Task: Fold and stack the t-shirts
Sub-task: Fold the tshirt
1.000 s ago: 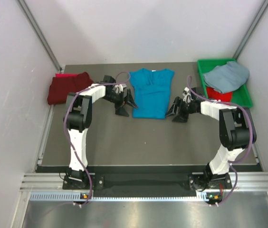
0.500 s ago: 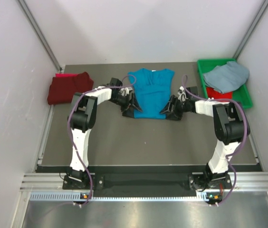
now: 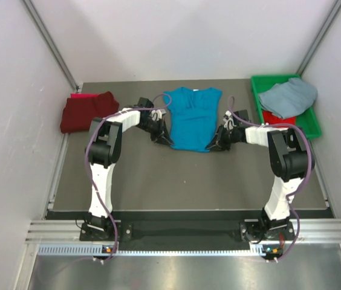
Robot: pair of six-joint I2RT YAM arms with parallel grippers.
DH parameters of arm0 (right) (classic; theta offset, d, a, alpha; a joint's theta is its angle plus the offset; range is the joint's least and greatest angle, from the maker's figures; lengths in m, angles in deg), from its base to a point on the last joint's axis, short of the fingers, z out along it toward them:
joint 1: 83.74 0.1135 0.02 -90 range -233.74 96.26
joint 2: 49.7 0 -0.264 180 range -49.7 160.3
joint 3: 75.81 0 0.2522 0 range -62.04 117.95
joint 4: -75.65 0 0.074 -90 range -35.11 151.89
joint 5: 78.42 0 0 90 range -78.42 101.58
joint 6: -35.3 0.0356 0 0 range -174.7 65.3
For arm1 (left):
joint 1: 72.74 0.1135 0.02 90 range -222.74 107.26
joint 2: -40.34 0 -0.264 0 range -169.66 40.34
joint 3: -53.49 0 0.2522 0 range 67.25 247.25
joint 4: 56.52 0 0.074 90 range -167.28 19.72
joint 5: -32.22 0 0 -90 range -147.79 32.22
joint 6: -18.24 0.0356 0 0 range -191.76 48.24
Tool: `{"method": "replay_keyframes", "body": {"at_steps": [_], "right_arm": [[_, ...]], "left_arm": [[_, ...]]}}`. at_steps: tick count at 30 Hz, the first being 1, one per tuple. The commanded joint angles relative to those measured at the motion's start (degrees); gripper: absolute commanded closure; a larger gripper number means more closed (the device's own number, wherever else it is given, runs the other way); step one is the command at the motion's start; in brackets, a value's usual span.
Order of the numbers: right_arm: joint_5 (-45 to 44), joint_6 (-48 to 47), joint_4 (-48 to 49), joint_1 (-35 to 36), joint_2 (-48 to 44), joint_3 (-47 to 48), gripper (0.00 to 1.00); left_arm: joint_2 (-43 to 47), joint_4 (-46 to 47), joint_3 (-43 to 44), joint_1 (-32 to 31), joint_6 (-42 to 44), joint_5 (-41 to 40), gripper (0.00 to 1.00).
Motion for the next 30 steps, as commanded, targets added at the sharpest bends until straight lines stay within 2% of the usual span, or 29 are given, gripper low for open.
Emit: {"method": "replay_keyframes", "body": {"at_steps": [1,5,11,12,19,25,30], "right_arm": [[0.29,-2.25,-1.79,0.50,-3.98,1.73,0.99],[1.44,-5.85,-5.55,0.23,-5.82,4.54,1.00],[3.11,-9.90,-10.39,-0.03,-9.08,8.85,1.00],[3.28,-10.25,-10.93,-0.03,-9.86,9.20,1.00],[5.21,-13.85,-15.23,-0.21,-12.07,12.72,1.00],[6.98,-16.93,-18.31,-0.21,-14.17,14.83,1.00],[6.36,-19.57,-21.04,-0.64,-16.29,17.63,1.00]], "left_arm": [[0.10,-2.33,3.16,0.26,2.68,1.89,1.00],[0.44,-7.33,5.62,0.26,8.03,4.53,1.00],[1.33,-21.22,11.50,-0.88,23.05,7.52,1.00],[1.41,-24.37,13.08,-1.50,24.21,7.52,1.00],[4.31,-30.89,16.61,-3.70,31.33,6.12,1.00],[7.91,-31.70,17.57,-3.88,32.39,4.19,1.00],[10.90,-26.96,17.58,-3.70,30.46,1.20,1.00]]}}
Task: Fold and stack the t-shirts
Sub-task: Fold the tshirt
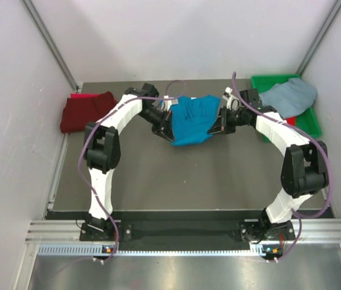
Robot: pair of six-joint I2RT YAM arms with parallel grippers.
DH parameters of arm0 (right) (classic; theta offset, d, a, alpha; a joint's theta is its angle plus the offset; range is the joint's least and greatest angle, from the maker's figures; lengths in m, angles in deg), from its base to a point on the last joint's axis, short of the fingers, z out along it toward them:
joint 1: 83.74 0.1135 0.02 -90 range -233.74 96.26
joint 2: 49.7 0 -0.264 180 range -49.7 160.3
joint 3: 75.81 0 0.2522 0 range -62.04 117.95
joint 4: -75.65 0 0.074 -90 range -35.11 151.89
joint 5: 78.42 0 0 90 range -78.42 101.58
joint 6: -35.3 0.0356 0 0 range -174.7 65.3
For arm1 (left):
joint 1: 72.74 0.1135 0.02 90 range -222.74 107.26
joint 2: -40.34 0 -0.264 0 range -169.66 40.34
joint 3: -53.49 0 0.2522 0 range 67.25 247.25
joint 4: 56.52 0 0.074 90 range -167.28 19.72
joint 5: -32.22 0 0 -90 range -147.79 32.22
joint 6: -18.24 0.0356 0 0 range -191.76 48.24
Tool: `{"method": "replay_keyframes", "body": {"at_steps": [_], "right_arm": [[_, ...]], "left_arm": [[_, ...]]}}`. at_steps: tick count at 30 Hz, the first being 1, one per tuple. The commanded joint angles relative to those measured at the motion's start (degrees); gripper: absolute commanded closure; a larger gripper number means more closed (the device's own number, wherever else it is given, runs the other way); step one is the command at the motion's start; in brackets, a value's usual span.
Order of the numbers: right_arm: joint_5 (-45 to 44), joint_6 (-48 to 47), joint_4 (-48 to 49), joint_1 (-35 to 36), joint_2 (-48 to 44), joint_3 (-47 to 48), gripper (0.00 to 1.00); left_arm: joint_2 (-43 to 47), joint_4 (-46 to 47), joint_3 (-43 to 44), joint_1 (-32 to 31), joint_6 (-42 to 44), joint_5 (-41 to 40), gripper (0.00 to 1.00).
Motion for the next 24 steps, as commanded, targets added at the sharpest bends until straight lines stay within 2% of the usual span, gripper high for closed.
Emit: {"method": "replay_keyframes", "body": {"at_steps": [1,6,8,17,24], "right_arm": [[1.11,-3.64,-0.97,-0.65,-3.87,5.27,1.00],[1.38,-3.73,-0.71,-1.44,-0.89,9.40,1.00],[1.55,-3.82,-0.45,-1.79,0.69,11.59,1.00],[1.11,-0.66,4.30,-3.11,9.21,18.80,1.00],[0.50,3.38,8.95,-3.02,17.39,22.85,1.00]], "left_arm": [[6.20,2.77,2.58,0.41,0.00,-1.49,1.00],[6.91,9.27,3.20,0.67,-2.74,-4.39,1.00],[5.95,9.20,5.64,0.85,-2.91,-5.10,1.00],[-6.35,8.31,21.64,4.62,-6.60,-6.33,1.00],[-12.76,16.30,24.82,6.74,-9.94,-7.04,1.00]]}}
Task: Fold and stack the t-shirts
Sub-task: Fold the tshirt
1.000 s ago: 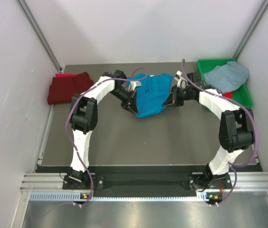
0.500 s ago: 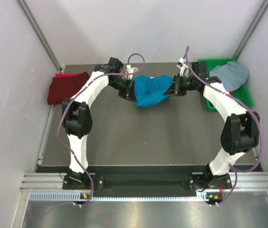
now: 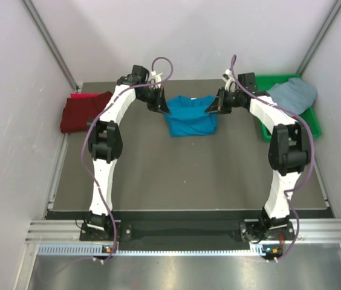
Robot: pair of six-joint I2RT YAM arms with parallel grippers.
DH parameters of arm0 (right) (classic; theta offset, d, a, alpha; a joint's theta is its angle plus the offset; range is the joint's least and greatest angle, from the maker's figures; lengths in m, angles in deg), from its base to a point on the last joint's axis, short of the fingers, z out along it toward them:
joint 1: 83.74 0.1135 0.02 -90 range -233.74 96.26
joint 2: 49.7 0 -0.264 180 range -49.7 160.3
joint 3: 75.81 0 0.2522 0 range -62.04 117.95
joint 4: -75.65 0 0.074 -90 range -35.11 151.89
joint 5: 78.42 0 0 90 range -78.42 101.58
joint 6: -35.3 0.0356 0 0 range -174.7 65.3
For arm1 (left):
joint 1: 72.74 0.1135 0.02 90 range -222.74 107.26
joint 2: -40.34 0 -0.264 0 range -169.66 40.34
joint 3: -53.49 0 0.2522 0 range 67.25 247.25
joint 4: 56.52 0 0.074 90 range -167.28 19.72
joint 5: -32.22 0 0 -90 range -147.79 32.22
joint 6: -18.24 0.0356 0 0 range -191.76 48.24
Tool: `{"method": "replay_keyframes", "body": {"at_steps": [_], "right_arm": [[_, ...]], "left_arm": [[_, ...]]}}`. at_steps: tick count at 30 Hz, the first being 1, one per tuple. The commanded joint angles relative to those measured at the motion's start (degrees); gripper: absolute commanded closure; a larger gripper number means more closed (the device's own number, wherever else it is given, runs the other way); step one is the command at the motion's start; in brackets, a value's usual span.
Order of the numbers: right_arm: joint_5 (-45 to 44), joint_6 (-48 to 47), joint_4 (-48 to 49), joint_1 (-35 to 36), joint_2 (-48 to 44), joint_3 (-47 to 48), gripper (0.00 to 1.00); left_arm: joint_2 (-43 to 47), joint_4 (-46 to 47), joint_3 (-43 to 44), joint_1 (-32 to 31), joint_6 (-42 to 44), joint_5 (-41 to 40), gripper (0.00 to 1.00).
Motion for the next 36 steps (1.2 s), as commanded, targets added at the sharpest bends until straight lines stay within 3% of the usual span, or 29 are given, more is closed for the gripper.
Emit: {"method": "replay_keyframes", "body": {"at_steps": [1,10,18,19,20,22,23,24,26,29,34,36], "right_arm": [[0.13,2.03,5.20,-0.27,3.47,4.79,1.00],[-1.19,2.74,7.13,0.00,13.49,15.25,1.00],[-5.22,1.69,8.97,0.09,19.38,23.08,0.99],[-6.45,1.42,9.33,0.00,21.04,24.30,0.98],[-7.68,1.25,9.77,0.00,21.93,24.92,0.94],[-9.62,0.28,11.00,0.26,24.47,28.50,0.66],[-10.50,-1.03,11.00,0.52,25.27,30.01,0.56],[-12.51,-1.65,10.74,0.61,25.63,31.33,0.42],[-14.02,-2.79,10.65,0.70,24.93,33.97,0.29],[-14.46,-4.46,10.30,0.70,21.33,33.98,0.28],[-12.09,-3.68,9.42,0.70,14.57,27.33,0.29],[-11.48,-2.80,9.24,1.05,13.42,25.03,0.29]], "left_arm": [[-1.84,6.98,3.07,0.86,-3.36,-0.11,1.00],[-9.14,21.65,10.27,0.77,-9.60,0.07,1.00],[-11.43,33.61,10.11,0.51,-11.72,-5.28,1.00],[-11.60,34.93,9.41,0.60,-11.98,-7.38,0.98],[-11.69,37.99,8.79,0.60,-12.25,-8.36,0.88],[-11.60,40.64,7.48,0.68,-13.56,-10.55,0.73],[-11.87,43.18,7.38,0.68,-14.00,-11.78,0.57],[-11.78,43.90,7.55,0.68,-14.44,-12.32,0.48],[-10.39,44.69,8.17,0.51,-14.97,-13.63,0.39],[-6.35,43.56,7.56,0.42,-13.13,-14.25,0.37],[-1.68,34.78,2.82,1.12,-11.72,-14.70,0.23],[-0.80,32.66,-1.11,1.91,-13.30,-13.04,0.25]]}}
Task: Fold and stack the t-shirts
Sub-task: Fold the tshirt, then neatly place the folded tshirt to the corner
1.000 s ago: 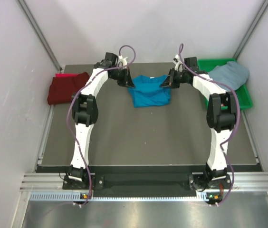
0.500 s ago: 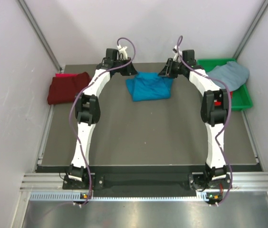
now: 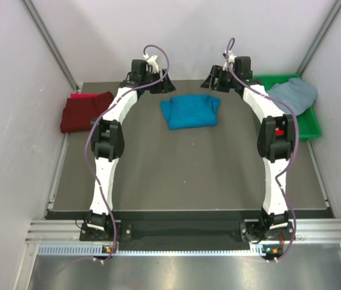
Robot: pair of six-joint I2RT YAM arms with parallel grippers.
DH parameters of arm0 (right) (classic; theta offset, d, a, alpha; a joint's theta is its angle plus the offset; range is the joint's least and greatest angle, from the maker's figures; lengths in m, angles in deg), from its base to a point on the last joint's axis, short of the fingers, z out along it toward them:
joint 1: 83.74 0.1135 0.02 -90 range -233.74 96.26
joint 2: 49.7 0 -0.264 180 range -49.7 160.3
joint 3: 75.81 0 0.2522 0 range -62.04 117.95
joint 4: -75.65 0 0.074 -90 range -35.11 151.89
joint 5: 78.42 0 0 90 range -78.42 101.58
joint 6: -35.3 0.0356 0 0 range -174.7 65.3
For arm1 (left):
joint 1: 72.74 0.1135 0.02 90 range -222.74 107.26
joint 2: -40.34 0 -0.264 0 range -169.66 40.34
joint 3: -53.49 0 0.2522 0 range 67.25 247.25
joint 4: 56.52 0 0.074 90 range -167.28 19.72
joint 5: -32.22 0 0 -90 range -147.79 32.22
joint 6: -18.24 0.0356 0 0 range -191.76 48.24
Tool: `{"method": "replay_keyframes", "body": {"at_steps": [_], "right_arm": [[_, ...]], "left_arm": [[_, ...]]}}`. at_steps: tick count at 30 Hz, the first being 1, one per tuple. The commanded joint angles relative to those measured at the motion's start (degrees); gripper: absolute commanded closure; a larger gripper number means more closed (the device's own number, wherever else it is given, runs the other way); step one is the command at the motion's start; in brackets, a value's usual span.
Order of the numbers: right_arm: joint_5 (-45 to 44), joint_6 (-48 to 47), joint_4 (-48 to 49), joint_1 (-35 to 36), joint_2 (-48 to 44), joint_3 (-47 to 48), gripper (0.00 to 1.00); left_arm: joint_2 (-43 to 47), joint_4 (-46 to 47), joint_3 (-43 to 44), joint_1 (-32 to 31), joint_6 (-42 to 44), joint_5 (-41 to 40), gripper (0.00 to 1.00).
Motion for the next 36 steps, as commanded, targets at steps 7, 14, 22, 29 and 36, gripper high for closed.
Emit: {"method": "replay_keyframes", "body": {"at_steps": [7,14,22,29,36], "right_arm": [[3.90,0.11,1.77,1.03,-5.41,-6.40,0.31],[3.64,0.46,1.77,2.00,-1.53,-4.55,0.32],[2.41,-1.47,0.63,3.23,3.21,-3.58,0.32],[1.44,-2.26,-0.17,4.19,4.62,-4.28,0.31],[1.18,-2.26,-0.34,4.72,5.24,-4.63,0.30]], "left_arm": [[5.95,-2.97,-13.85,6.11,-5.05,3.73,0.27],[0.76,-0.61,-12.80,7.17,-5.74,4.52,0.25],[-5.74,5.37,-12.54,6.21,-11.98,13.04,0.26],[-10.58,6.17,-8.42,3.83,-12.52,15.07,0.25],[-15.50,6.08,-3.22,0.41,-12.25,15.16,0.25]]}}
